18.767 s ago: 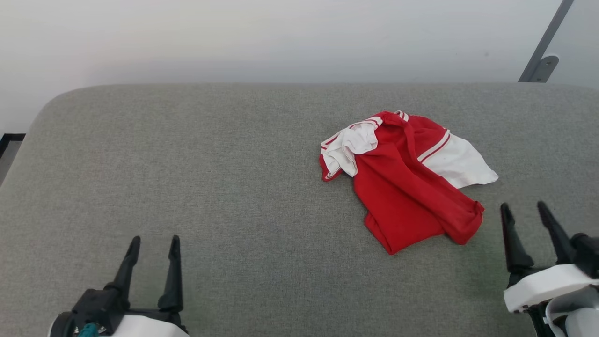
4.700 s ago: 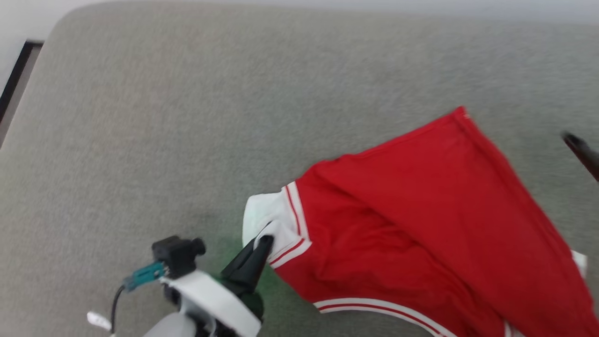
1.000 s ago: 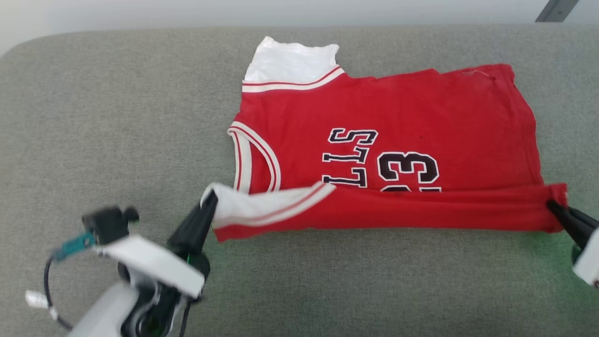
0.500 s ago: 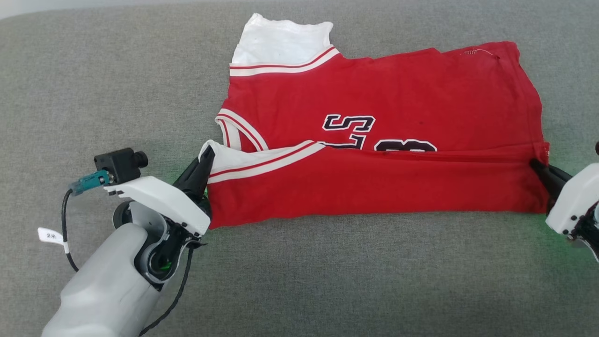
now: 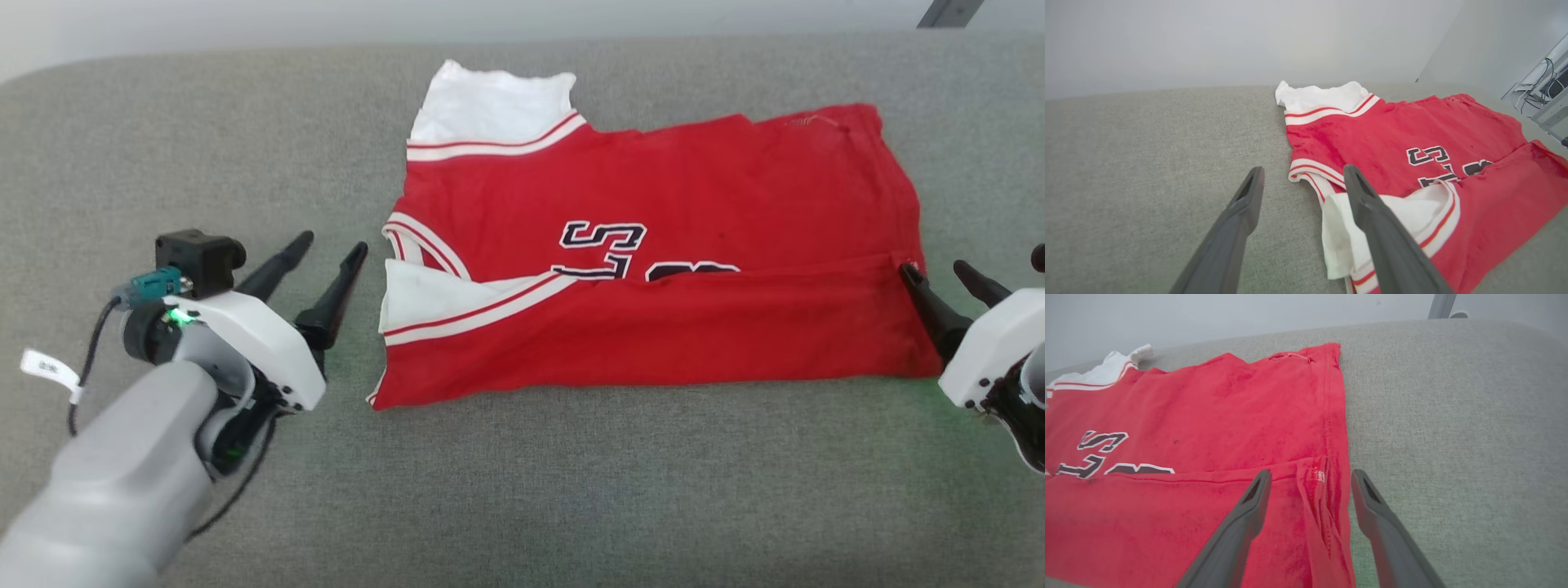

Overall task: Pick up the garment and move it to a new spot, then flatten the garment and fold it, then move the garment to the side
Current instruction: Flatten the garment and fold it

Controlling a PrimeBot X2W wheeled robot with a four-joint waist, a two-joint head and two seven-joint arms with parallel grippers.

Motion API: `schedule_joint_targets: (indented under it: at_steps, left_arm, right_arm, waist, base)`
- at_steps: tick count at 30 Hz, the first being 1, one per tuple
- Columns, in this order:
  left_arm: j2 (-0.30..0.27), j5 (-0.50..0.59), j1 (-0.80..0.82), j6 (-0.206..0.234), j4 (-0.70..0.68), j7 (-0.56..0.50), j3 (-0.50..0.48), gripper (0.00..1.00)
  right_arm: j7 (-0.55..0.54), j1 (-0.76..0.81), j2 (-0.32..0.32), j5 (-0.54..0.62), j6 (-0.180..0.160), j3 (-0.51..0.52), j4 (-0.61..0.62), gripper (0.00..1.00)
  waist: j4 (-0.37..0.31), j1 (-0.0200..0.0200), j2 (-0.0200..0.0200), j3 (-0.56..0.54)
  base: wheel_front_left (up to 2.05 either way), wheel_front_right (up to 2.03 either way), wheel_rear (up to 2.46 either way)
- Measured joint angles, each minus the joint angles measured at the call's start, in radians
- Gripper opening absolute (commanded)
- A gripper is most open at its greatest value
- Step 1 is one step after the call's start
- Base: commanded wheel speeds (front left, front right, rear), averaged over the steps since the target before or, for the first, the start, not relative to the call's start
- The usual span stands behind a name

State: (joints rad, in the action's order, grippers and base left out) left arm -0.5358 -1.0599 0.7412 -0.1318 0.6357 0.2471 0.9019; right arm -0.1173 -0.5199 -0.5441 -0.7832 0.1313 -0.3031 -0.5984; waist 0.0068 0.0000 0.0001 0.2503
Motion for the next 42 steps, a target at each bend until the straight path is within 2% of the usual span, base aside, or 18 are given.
schedule_joint_targets:
  at_steps: [2,4,7,10,12,16,22,23,25,32,38,42]
  left_arm:
    - [-0.027,0.015,0.011,0.0,-0.02,-0.002,0.014,1.0]
    - [-0.055,0.006,0.017,0.0,-0.049,-0.068,0.024,1.0]
    - [-0.092,-0.051,-0.008,0.021,-0.119,-0.266,0.066,1.0]
    - [-0.126,-0.102,-0.045,0.066,-0.201,-0.45,0.105,1.0]
    - [-0.141,-0.136,-0.056,0.103,-0.248,-0.531,0.116,1.0]
    - [-0.147,-0.186,-0.058,0.158,-0.314,-0.606,0.113,1.0]
    - [-0.135,-0.234,-0.063,0.193,-0.301,-0.708,0.125,1.0]
    - [-0.132,-0.245,-0.063,0.189,-0.29,-0.714,0.119,0.78]
    - [-0.125,-0.262,-0.062,0.174,-0.268,-0.718,0.111,0.0]
    - [-0.111,-0.282,-0.051,0.125,-0.221,-0.721,0.102,0.0]
    - [-0.085,-0.258,-0.034,0.102,-0.209,-0.686,0.104,0.0]
    - [-0.062,-0.248,-0.027,0.096,-0.201,-0.669,0.105,0.0]
  right_arm:
    - [0.017,0.01,-0.007,-0.004,0.0,-0.002,0.009,1.0]
    - [0.029,0.025,-0.013,-0.008,0.0,-0.002,0.015,1.0]
    - [0.034,0.047,-0.021,-0.017,0.0,0.004,0.036,1.0]
    - [0.034,0.064,-0.023,-0.018,0.0,0.01,0.054,1.0]
    - [0.031,0.072,-0.021,-0.017,0.0,0.009,0.071,1.0]
    - [0.006,0.076,-0.021,-0.004,0.0,-0.008,0.099,1.0]
    - [-0.013,0.058,-0.022,0.006,0.0,-0.004,0.126,1.0]
    - [-0.015,0.058,-0.022,0.007,0.0,-0.003,0.129,1.0]
    - [-0.025,0.058,-0.022,0.01,0.0,-0.005,0.129,1.0]
    - [-0.165,0.062,-0.069,0.013,0.0,-0.067,0.147,1.0]
    - [-0.343,0.019,-0.125,-0.001,0.0,-0.125,0.15,1.0]
    - [-0.416,-0.011,-0.132,-0.017,0.0,-0.154,0.128,1.0]
  waist:
    - [0.0,0.0,0.0,-0.016]
    - [0.0,0.0,0.0,-0.031]
    - [-0.002,0.0,0.0,-0.049]
    - [-0.004,0.0,0.0,-0.055]
    - [-0.007,0.0,0.0,-0.052]
    - [-0.018,0.0,0.0,-0.037]
    - [-0.043,0.0,0.0,-0.013]
    - [-0.047,0.0,0.0,-0.009]
    - [-0.054,0.0,0.0,-0.003]
    - [-0.069,0.0,0.0,0.015]
    - [-0.055,0.0,0.0,0.03]
    - [-0.037,0.0,0.0,0.036]
  base:
    - [0.0,0.0,0.0]
    - [0.0,0.0,0.0]
    - [0.0,0.0,0.0]
    - [0.0,0.0,0.0]
    - [0.0,0.0,0.0]
    - [0.0,0.0,0.0]
    - [0.0,0.0,0.0]
    - [0.0,0.0,0.0]
    - [0.0,0.0,0.0]
    - [0.0,0.0,0.0]
    - [0.0,0.0,0.0]
    - [0.0,0.0,0.0]
